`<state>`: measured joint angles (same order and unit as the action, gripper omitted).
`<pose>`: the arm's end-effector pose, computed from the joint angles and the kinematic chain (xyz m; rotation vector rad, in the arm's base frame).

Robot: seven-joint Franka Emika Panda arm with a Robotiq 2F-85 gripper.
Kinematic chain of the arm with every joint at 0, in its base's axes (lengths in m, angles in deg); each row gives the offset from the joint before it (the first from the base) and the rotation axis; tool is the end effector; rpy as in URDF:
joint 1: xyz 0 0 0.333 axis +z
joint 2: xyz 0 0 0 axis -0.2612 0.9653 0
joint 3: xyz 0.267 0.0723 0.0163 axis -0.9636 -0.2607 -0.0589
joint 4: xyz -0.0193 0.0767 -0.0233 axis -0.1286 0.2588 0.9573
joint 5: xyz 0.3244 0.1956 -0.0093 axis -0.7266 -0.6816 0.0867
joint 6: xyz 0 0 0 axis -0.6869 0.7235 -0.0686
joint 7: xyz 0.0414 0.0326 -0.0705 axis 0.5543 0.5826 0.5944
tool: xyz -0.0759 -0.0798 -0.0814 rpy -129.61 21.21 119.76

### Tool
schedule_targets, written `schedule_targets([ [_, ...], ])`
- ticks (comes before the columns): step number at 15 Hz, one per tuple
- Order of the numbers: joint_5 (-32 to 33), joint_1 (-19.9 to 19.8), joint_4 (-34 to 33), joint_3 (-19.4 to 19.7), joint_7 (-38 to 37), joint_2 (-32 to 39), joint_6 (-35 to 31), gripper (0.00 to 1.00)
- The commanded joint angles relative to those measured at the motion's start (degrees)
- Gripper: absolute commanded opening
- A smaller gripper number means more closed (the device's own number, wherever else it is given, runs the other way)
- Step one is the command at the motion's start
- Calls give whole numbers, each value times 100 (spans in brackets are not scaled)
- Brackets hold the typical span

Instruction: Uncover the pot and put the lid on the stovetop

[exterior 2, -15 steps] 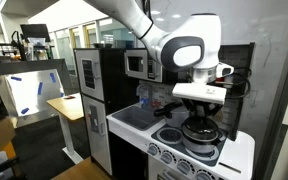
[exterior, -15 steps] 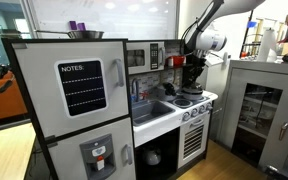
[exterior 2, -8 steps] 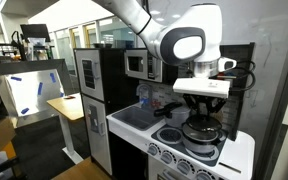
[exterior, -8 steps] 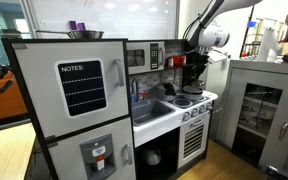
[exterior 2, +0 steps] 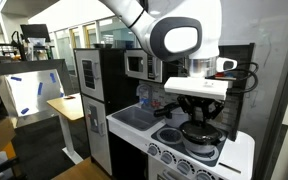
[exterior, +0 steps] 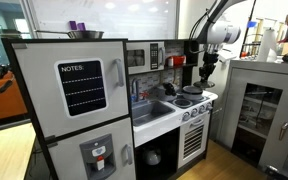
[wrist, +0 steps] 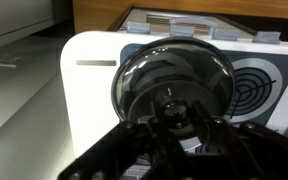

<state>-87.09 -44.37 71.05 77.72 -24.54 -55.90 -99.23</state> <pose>0.5508 -0.3564 0.2297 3.0779 0.1167 0.2822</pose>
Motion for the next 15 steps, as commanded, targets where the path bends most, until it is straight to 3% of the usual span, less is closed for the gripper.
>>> schedule_targets([
  [1, 14, 29, 629, 91, 57, -541, -4, 8],
  [15, 171, 428, 2080, 557, -187, -1719, 20, 8],
])
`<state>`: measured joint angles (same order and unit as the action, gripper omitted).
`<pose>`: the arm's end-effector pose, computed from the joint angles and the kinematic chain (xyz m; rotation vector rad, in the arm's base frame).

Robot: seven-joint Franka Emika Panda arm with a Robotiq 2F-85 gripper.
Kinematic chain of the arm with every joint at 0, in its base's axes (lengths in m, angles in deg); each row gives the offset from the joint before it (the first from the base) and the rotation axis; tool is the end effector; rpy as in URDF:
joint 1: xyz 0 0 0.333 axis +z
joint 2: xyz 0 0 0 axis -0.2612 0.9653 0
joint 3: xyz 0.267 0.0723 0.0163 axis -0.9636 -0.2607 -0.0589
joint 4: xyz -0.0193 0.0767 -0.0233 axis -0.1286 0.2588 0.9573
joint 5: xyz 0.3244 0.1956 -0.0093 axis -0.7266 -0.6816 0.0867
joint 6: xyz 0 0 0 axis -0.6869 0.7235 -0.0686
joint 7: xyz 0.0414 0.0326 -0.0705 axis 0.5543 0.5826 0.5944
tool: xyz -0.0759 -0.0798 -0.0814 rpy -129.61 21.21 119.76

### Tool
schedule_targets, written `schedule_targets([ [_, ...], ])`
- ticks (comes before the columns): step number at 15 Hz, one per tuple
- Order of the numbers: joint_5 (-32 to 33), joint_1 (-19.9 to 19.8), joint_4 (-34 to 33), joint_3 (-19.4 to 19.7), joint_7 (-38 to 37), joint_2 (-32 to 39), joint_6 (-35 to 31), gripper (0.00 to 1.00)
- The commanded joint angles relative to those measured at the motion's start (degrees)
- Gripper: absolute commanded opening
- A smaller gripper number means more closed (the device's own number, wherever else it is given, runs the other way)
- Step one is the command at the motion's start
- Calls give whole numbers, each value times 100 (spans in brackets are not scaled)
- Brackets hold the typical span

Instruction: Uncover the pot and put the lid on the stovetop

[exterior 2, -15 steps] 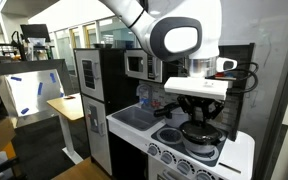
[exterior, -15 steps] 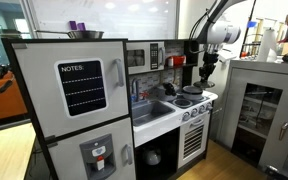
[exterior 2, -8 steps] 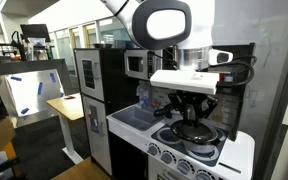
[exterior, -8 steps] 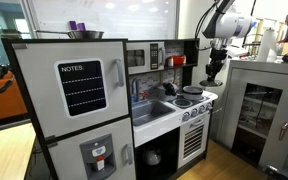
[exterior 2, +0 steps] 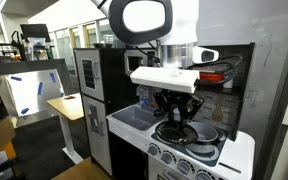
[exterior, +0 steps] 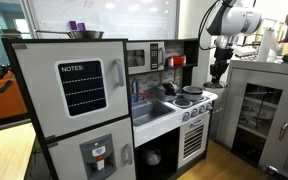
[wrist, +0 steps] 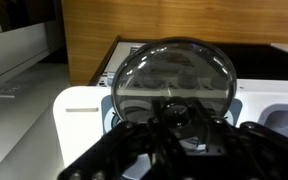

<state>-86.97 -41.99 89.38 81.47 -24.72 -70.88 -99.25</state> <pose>0.4780 -0.3284 0.2533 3.1145 0.0642 0.2104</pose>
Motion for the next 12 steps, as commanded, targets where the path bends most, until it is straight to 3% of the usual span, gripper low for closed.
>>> schedule_targets([
  [1, 223, 240, 302, 220, -219, -263, 63, 8],
  [12, 987, 766, 643, 270, -768, -654, 239, 8],
])
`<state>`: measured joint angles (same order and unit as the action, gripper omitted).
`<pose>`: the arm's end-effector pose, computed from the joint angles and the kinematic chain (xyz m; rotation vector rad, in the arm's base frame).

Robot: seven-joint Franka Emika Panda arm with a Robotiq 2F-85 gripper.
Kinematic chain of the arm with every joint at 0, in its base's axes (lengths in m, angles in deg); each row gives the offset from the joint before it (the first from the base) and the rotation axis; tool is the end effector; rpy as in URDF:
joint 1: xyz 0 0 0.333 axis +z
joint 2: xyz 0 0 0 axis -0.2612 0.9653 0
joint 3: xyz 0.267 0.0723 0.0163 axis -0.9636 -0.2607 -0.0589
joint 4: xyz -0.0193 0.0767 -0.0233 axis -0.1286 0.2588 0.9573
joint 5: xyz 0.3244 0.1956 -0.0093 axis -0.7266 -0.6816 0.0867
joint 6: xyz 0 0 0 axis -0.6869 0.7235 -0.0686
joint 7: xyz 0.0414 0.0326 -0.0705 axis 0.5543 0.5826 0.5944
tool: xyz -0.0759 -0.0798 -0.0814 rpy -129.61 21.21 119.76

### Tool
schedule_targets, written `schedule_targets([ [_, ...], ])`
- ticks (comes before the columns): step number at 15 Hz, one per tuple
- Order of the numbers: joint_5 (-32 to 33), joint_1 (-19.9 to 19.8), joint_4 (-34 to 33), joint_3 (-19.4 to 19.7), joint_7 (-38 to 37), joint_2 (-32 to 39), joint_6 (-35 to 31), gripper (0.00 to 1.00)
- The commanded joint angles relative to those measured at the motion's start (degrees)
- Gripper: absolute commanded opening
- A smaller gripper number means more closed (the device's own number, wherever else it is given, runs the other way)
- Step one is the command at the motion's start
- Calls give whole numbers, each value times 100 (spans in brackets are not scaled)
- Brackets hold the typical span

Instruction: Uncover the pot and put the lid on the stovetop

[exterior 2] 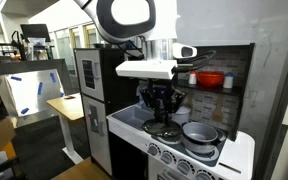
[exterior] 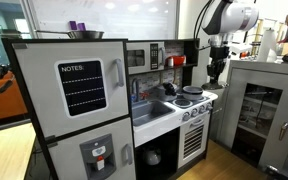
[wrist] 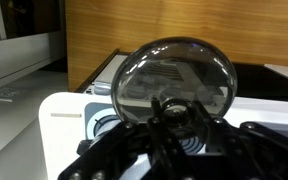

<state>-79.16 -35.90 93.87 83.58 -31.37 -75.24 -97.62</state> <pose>0.4779 -0.2850 0.2606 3.0737 0.1431 0.0928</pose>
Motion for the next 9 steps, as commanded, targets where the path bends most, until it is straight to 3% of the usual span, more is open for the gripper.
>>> schedule_targets([
  [1, 229, 216, 249, 39, -98, -241, 48, 8],
  [9, 174, 508, 232, -84, 3, -26, 33, 8],
])
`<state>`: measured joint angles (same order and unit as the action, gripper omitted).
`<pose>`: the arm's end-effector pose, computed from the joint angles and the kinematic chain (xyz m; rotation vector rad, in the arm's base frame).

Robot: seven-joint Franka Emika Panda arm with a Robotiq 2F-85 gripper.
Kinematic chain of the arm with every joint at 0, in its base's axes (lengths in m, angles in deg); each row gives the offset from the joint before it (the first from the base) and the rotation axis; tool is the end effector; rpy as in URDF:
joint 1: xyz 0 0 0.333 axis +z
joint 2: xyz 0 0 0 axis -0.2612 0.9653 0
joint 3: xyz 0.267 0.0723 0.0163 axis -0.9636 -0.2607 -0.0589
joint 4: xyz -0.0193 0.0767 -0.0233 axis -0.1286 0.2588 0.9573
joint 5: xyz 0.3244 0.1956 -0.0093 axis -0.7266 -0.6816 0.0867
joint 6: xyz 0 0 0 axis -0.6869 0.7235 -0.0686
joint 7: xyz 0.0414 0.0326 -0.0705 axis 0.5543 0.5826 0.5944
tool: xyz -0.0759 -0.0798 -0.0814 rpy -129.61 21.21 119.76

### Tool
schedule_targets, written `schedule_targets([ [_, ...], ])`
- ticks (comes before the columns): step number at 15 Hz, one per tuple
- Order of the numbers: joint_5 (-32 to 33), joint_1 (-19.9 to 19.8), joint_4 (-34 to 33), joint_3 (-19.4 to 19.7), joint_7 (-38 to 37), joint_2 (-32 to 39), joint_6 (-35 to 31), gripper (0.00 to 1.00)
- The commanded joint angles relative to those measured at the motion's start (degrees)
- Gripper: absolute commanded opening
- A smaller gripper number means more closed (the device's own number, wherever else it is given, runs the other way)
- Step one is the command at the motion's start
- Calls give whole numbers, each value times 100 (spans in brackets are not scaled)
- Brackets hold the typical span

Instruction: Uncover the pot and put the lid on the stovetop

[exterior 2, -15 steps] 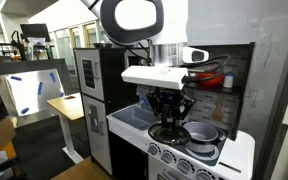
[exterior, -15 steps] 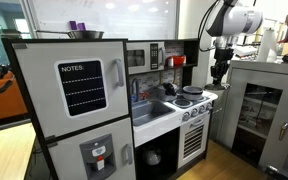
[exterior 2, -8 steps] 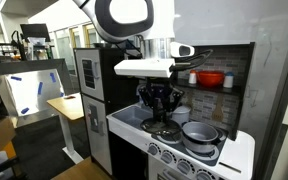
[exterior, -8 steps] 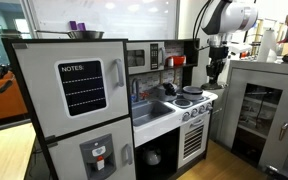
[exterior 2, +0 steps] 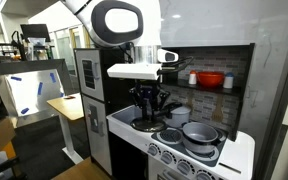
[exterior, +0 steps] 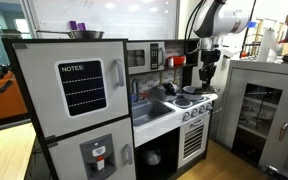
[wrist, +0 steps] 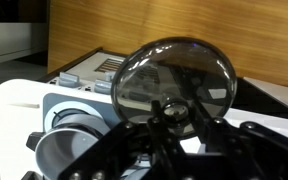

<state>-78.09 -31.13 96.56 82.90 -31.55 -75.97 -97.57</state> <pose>0.4889 -0.2327 0.2477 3.0772 0.3045 0.0435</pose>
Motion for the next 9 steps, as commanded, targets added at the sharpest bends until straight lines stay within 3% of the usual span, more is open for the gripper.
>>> schedule_targets([
  [1, 71, 42, -46, -31, 28, 74, 37, 8],
  [9, 108, 147, -51, -107, 56, 128, 34, 8],
])
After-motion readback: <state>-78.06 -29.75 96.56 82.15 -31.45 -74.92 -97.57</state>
